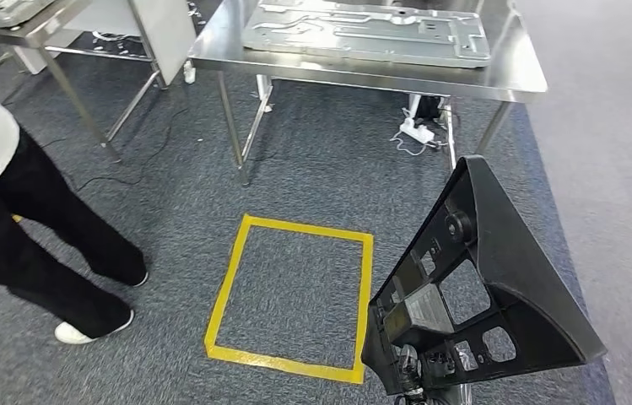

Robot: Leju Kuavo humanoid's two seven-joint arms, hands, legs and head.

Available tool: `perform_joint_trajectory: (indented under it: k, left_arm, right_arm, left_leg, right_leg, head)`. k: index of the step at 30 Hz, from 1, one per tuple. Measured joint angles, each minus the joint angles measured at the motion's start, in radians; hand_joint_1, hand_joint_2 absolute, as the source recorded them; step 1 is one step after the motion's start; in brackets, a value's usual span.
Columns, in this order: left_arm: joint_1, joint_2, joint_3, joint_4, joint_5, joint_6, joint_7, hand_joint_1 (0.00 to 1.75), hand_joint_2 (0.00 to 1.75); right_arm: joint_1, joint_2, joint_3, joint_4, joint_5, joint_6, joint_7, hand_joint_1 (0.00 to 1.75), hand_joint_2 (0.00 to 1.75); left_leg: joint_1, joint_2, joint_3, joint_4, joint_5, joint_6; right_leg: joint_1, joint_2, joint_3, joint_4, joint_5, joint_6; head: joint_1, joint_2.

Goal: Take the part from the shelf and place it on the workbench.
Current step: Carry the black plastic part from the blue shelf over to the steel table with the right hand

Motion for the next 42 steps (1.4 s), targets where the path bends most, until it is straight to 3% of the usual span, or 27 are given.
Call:
perform_joint_trajectory:
  k: [2, 3, 5, 7, 9, 11, 12, 13, 15, 17, 20, 21, 23, 25, 27, 28, 29, 32, 33, 35, 36, 38, 40, 42]
  left_arm:
    - [0.0, 0.002, 0.0, 0.0, 0.0, -0.004, 0.001, 0.0, 0.0]
    - [-0.001, 0.002, 0.0, 0.0, 0.0, -0.006, 0.001, 0.0, 0.0]
    - [-0.002, 0.002, 0.0, 0.0, 0.0, -0.009, 0.001, 0.0, 0.0]
    - [-0.001, 0.0, 0.0, 0.0, 0.0, -0.01, 0.001, 0.0, 0.0]
    - [0.002, 0.0, 0.0, 0.0, -0.001, -0.011, 0.001, 0.0, 0.0]
    - [0.004, 0.0, 0.0, 0.0, -0.002, -0.012, 0.001, 0.0, 0.0]
    - [0.004, 0.001, 0.0, 0.0, -0.004, -0.012, 0.001, 0.0, 0.0]
    - [0.004, 0.001, 0.0, 0.0, -0.006, -0.012, 0.001, 0.0, 0.0]
    - [0.004, 0.0, 0.0, 0.0, -0.009, -0.012, 0.001, 0.0, 0.0]
    - [0.003, 0.0, 0.0, 0.0, -0.01, -0.013, 0.001, 0.0, 0.0]
    - [0.001, 0.0, 0.0, 0.0, -0.012, -0.012, 0.001, 0.0, 0.0]
    - [0.0, 0.0, 0.0, 0.0, -0.013, -0.012, 0.001, 0.0, 0.0]
    - [-0.002, 0.001, 0.0, 0.0, -0.014, -0.012, 0.002, 0.0, 0.0]
    - [-0.001, 0.003, 0.0, 0.0, -0.016, -0.013, 0.004, 0.0, 0.0]
    - [0.003, 0.005, 0.0, 0.0, -0.018, -0.013, 0.005, 0.0, 0.0]
    - [0.006, 0.006, 0.0, 0.0, -0.019, -0.013, 0.006, 0.0, 0.0]
    - [0.008, 0.007, 0.0, 0.0, -0.02, -0.013, 0.007, 0.0, 0.0]
    - [0.011, 0.01, 0.0, 0.0, -0.021, -0.013, 0.008, 0.0, 0.0]
    - [0.011, 0.01, 0.0, 0.0, -0.022, -0.014, 0.009, 0.0, 0.0]
    - [0.009, 0.012, 0.0, 0.0, -0.023, -0.015, 0.011, 0.0, 0.0]
    - [0.008, 0.012, 0.0, 0.0, -0.023, -0.015, 0.012, 0.0, 0.0]
    - [0.007, 0.014, 0.0, 0.0, -0.024, -0.015, 0.013, 0.0, 0.0]
    - [0.007, 0.015, 0.0, 0.0, -0.024, -0.015, 0.015, 0.0, 0.0]
    - [0.008, 0.015, 0.0, 0.0, -0.024, -0.016, 0.017, 0.0, 0.0]
  right_arm:
    - [0.0, 0.0, 0.002, 0.001, 0.0, 0.0, 0.001, 1.75, 1.75]
    - [0.0, 0.0, 0.003, 0.001, 0.0, 0.0, 0.002, 1.75, 1.75]
    - [0.002, 0.0, 0.003, 0.002, 0.0, -0.001, 0.003, 1.75, 1.75]
    - [0.001, -0.001, 0.003, 0.002, 0.0, -0.002, 0.003, 1.75, 1.75]
    - [-0.002, -0.001, 0.003, 0.002, 0.001, -0.004, 0.003, 1.75, 1.75]
    - [-0.001, -0.002, 0.003, 0.004, 0.01, -0.017, 0.005, 1.75, 1.75]
    - [0.0, -0.002, 0.004, 0.005, 0.018, -0.026, 0.006, 1.75, 1.75]
    - [0.001, -0.002, 0.004, 0.006, 0.026, -0.035, 0.007, 1.75, 1.75]
    - [0.0, -0.002, 0.006, 0.008, 0.038, -0.049, 0.007, 1.75, 1.75]
    - [-0.001, -0.003, 0.01, 0.009, 0.045, -0.061, 0.007, 1.75, 1.75]
    - [-0.001, -0.004, 0.02, 0.012, 0.051, -0.079, 0.008, 1.75, 1.75]
    - [-0.002, -0.004, 0.023, 0.012, 0.051, -0.084, 0.008, 1.75, 1.75]
    - [-0.005, -0.005, 0.029, 0.013, 0.051, -0.09, 0.009, 1.75, 1.75]
    - [-0.009, -0.005, 0.033, 0.014, 0.051, -0.094, 0.009, 1.75, 1.75]
    - [-0.009, -0.006, 0.037, 0.017, 0.051, -0.102, 0.009, 1.75, 1.75]
    - [-0.009, -0.007, 0.038, 0.019, 0.051, -0.106, 0.009, 1.75, 1.75]
    - [-0.009, -0.008, 0.039, 0.02, 0.051, -0.109, 0.009, 1.75, 1.75]
    - [-0.011, -0.011, 0.043, 0.024, 0.051, -0.111, 0.011, 1.75, 1.75]
    - [-0.011, -0.012, 0.045, 0.025, 0.051, -0.112, 0.012, 1.75, 1.75]
    - [-0.013, -0.013, 0.047, 0.026, 0.051, -0.119, 0.014, 1.75, 1.75]
    - [-0.014, -0.014, 0.048, 0.026, 0.051, -0.123, 0.016, 1.75, 1.75]
    - [-0.016, -0.016, 0.05, 0.027, 0.048, -0.128, 0.017, 1.75, 1.75]
    - [-0.016, -0.019, 0.052, 0.029, 0.045, -0.131, 0.019, 1.75, 1.75]
    - [-0.016, -0.021, 0.052, 0.032, 0.043, -0.136, 0.02, 1.75, 1.75]
  left_leg:
    - [-0.001, -0.035, 0.027, -0.069, 0.013, 0.009]
    - [-0.003, -0.038, 0.031, -0.076, 0.007, 0.015]
    - [-0.003, -0.014, 0.046, -0.087, 0.01, 0.028]
    - [0.001, 0.01, 0.063, -0.096, 0.011, 0.039]
    - [0.0, 0.032, 0.073, -0.099, 0.004, 0.044]
    - [-0.001, 0.049, 0.082, -0.099, -0.008, 0.043]
    - [0.0, 0.055, 0.09, -0.099, -0.015, 0.042]
    - [0.0, 0.06, 0.1, -0.099, -0.022, 0.041]
    - [0.0, 0.065, 0.122, -0.101, -0.04, 0.036]
    - [0.0, 0.069, 0.136, -0.106, -0.054, 0.026]
    - [-0.001, 0.071, 0.156, -0.097, -0.052, 0.007]
    - [-0.001, 0.067, 0.153, -0.07, -0.047, 0.003]
    - [0.002, 0.053, 0.098, 0.033, -0.057, 0.0]
    - [0.002, 0.046, 0.011, 0.149, -0.111, -0.003]
    - [0.002, 0.045, -0.05, 0.183, -0.166, -0.008]
    - [0.002, 0.045, -0.062, 0.16, -0.164, -0.009]
    - [0.002, 0.045, -0.065, 0.115, -0.134, -0.009]
    - [-0.004, 0.044, -0.062, -0.017, 0.03, 0.005]
    - [-0.006, 0.043, -0.06, -0.033, 0.057, 0.013]
    - [-0.007, 0.042, -0.045, -0.04, 0.055, 0.027]
    - [-0.006, 0.042, -0.034, -0.047, 0.052, 0.033]
    - [-0.002, 0.042, -0.009, -0.06, 0.043, 0.044]
    - [-0.002, 0.042, 0.014, -0.07, 0.028, 0.048]
    - [-0.001, 0.041, 0.042, -0.073, 0.007, 0.046]
  right_leg:
    - [-0.001, 0.022, -0.005, 0.007, -0.008, 0.014]
    - [-0.001, 0.03, -0.008, 0.012, -0.006, 0.021]
    - [-0.003, 0.032, -0.009, 0.02, 0.0, 0.031]
    - [0.0, -0.014, -0.029, 0.064, -0.021, 0.04]
    - [-0.002, -0.065, -0.096, 0.175, -0.071, 0.05]
    - [-0.006, -0.081, -0.165, 0.273, -0.095, 0.057]
    - [-0.008, -0.083, -0.177, 0.276, -0.08, 0.057]
    - [-0.009, -0.085, -0.168, 0.241, -0.045, 0.056]
    - [-0.007, -0.093, -0.118, 0.113, 0.03, 0.045]
    - [0.002, -0.104, -0.087, 0.034, 0.04, 0.03]
    - [0.005, -0.1, -0.063, 0.015, 0.029, 0.009]
    - [0.002, -0.097, -0.048, 0.007, 0.028, 0.003]
    - [-0.002, -0.094, -0.019, -0.003, 0.019, -0.009]
    - [-0.001, -0.088, 0.0, -0.006, 0.002, -0.017]
    - [0.0, -0.077, 0.025, -0.006, -0.019, -0.016]
    - [0.0, -0.072, 0.041, -0.005, -0.031, -0.014]
    - [0.0, -0.068, 0.058, -0.005, -0.044, -0.012]
    - [0.003, -0.061, 0.09, 0.0, -0.082, 0.003]
    - [0.004, -0.06, 0.096, 0.003, -0.091, 0.01]
    - [0.004, -0.059, 0.102, 0.017, -0.091, 0.024]
    - [0.004, -0.062, 0.093, 0.043, -0.081, 0.029]
    - [0.001, -0.071, 0.034, 0.138, -0.072, 0.039]
    - [-0.003, -0.077, -0.05, 0.243, -0.109, 0.048]
    - [-0.006, -0.08, -0.113, 0.28, -0.163, 0.052]
  head:
    - [0.0, 0.0]
    - [0.0, 0.0]
    - [0.0, 0.0]
    - [0.002, 0.0]
    - [0.003, 0.0]
    - [0.002, 0.0]
    - [0.003, 0.0]
    - [0.003, 0.0]
    - [0.002, 0.0]
    - [0.003, 0.0]
    - [0.003, 0.0]
    - [0.002, 0.0]
    - [0.002, 0.0]
    - [0.002, 0.0]
    - [0.001, 0.0]
    - [0.002, 0.0]
    - [0.002, 0.0]
    - [0.002, 0.0]
    - [0.002, 0.0]
    - [0.002, 0.0]
    - [0.002, 0.0]
    - [0.002, 0.0]
    - [0.002, 0.0]
    - [0.002, 0.0]
